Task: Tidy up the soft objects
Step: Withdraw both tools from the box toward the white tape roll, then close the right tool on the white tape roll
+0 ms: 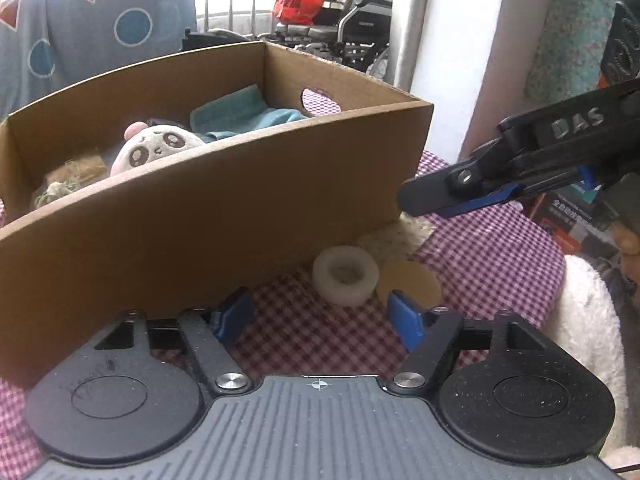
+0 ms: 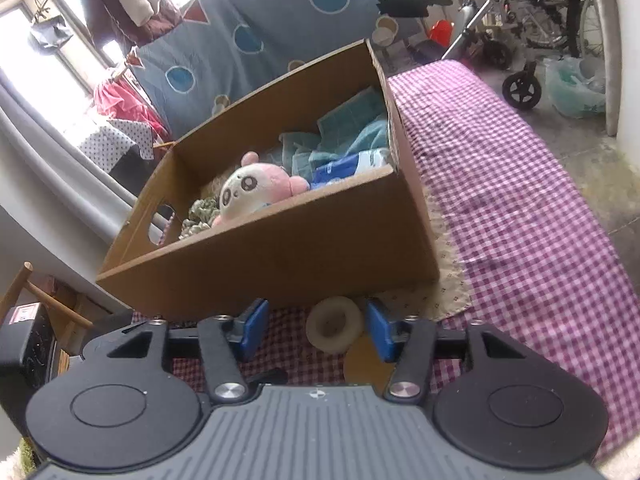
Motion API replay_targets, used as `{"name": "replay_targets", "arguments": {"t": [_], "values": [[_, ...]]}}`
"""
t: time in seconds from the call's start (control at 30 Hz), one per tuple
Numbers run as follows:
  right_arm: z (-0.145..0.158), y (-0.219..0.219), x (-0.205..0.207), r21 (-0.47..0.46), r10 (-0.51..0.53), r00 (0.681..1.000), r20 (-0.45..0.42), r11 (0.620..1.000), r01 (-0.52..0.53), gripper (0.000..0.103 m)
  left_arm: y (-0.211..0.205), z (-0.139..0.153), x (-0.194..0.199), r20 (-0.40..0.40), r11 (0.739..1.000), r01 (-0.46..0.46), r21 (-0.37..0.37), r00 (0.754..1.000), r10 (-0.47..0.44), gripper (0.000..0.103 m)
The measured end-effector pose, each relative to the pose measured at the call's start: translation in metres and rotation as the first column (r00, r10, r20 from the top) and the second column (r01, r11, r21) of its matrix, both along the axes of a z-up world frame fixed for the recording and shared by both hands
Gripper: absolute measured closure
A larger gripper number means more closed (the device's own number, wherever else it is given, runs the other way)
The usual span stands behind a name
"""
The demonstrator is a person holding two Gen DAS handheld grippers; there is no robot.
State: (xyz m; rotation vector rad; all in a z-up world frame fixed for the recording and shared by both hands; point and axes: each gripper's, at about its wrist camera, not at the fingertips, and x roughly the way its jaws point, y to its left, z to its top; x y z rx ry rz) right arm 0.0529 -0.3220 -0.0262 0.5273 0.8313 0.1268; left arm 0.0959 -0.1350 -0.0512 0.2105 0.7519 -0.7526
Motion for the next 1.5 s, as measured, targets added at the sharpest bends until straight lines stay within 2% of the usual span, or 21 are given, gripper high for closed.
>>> {"name": "replay_targets", "arguments": {"t": [0.2, 0.43, 0.63, 0.87, 1.13, 1.3, 1.5], "values": [[-0.012, 0.007, 0.018, -0.042, 0.038, 0.998, -0.040, 0.998, -0.040, 0.056, -0.008, -0.009, 0.010, -0.008, 1.000, 0.018, -0.006, 1.000, -0.018, 0.042], [-0.026, 0.016, 0.036, -0.109, 0.091, 0.991, -0.101, 0.989, -0.102, 0.074, -0.019, -0.020, 0.017, -0.040, 0.998, 0.057, -0.004, 0.998, -0.057, 0.045], [-0.038, 0.022, 0.045, -0.130, 0.121, 0.981, -0.149, 0.981, -0.141, 0.078, -0.027, -0.027, 0.019, -0.043, 0.997, 0.077, 0.006, 0.996, -0.077, 0.053], [-0.038, 0.036, 0.050, -0.128, 0.172, 0.970, -0.171, 0.972, -0.195, 0.078, -0.016, -0.028, 0.023, -0.075, 0.998, 0.059, -0.027, 0.995, -0.061, 0.055], [-0.041, 0.076, 0.054, -0.100, 0.290, 0.937, -0.195, 0.944, -0.313, 0.078, 0.022, -0.024, 0.012, -0.090, 0.999, 0.026, -0.020, 0.996, -0.028, 0.055], [-0.036, 0.092, 0.057, -0.165, 0.308, 0.931, -0.196, 0.925, -0.341, 0.078, 0.031, -0.023, 0.006, -0.053, 1.000, -0.008, 0.030, 0.999, 0.009, 0.048], [-0.036, 0.091, 0.060, -0.166, 0.301, 0.932, -0.200, 0.928, -0.335, 0.078, 0.033, -0.025, 0.012, -0.055, 1.000, 0.001, 0.007, 0.998, -0.001, 0.047]]}}
